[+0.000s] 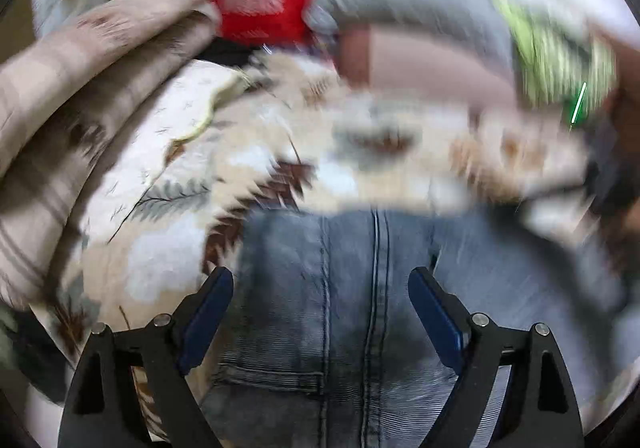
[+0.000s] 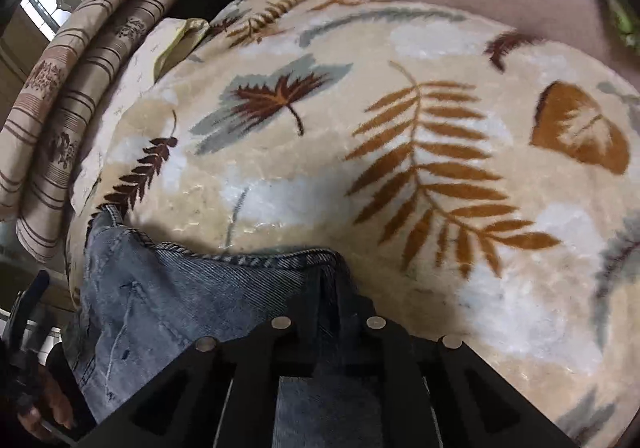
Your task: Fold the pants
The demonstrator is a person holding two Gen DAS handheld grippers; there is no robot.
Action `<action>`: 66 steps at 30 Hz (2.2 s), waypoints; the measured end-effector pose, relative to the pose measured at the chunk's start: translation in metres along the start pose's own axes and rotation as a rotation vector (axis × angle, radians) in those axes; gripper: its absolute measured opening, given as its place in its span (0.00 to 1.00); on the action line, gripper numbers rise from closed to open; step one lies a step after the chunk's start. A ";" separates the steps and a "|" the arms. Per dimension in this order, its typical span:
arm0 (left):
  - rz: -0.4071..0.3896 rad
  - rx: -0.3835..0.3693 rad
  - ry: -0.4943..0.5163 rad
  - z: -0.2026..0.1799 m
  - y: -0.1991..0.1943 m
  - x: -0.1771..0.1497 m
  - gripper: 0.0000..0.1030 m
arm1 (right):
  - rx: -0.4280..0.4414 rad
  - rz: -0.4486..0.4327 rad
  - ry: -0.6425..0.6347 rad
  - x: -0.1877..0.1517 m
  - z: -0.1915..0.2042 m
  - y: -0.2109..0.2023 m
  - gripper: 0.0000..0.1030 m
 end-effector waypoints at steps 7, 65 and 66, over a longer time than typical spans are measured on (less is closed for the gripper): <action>0.086 0.040 -0.018 0.005 0.032 -0.020 0.91 | 0.106 -0.212 0.200 -0.055 0.003 -0.093 0.24; -0.027 -0.103 -0.154 0.012 -0.045 -0.031 0.93 | -0.029 -0.417 1.141 -0.385 -0.170 -0.204 0.16; -0.027 -0.104 -0.154 0.012 -0.044 -0.032 0.93 | -0.078 -0.405 1.076 -0.373 -0.167 -0.212 0.15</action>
Point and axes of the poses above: each gripper's, at about its wrist camera, not at the fingertips, and y roughly the way its jaws point, z to its left, x to its top, the point moved 3 cm from there along y, roughly the way its jaws point, and after that the axes turned 8 degrees about -y, right-handed, at the moved point
